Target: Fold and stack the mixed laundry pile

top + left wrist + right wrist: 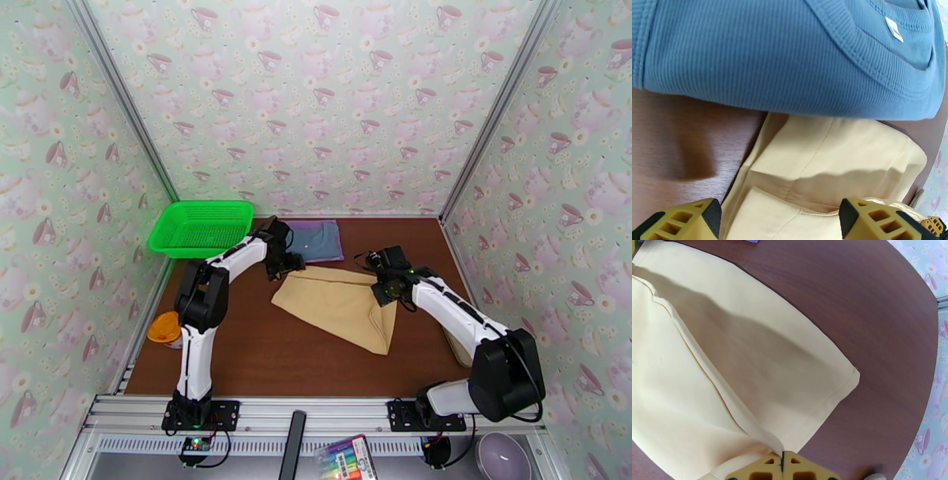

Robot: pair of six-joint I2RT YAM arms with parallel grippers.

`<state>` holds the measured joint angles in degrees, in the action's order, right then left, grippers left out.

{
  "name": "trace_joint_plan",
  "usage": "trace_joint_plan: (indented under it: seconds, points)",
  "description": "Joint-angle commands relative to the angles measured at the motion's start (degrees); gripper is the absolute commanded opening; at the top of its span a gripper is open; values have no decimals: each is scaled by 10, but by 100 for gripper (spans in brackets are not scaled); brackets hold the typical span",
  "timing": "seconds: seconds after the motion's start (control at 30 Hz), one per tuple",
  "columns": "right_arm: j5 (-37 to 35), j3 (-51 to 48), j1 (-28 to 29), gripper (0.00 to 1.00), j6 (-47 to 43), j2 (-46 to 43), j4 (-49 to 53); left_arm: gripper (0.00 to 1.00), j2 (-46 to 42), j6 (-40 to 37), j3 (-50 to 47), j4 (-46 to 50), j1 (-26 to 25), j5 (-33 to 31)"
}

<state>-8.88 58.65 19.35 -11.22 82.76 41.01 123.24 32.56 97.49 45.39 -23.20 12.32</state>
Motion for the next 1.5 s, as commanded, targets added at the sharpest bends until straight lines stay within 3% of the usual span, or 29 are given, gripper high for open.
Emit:
trace_joint_plan:
  seconds: [0.0,0.17,0.4,0.53,0.57,0.8,1.07,1.27,1.47]
  points:
    - [-17,13,-4,0,-1,8,-15,83,-53,-6,-4,-18,-16,-23]
    - [-5,19,-4,0,11,-12,-2,78,-60,-33,11,-31,-18,-22]
    - [15,-6,-4,0,26,-61,12,58,39,-84,126,-4,-32,37]
    - [15,-22,-4,0,31,-70,14,32,86,-93,149,-5,-39,50]
    - [14,-24,-4,0,31,-71,15,30,92,-94,149,-9,-40,53]
    - [6,-24,-4,0,26,-79,23,29,127,-111,144,-5,-47,70]
    - [-33,-13,-13,0,10,-63,17,29,111,-129,76,-6,-47,29]
    - [-45,24,-48,0,-7,-11,-16,28,108,-142,76,-1,-46,25]
    - [-29,88,-71,0,-38,96,-54,28,112,-153,82,5,-46,26]
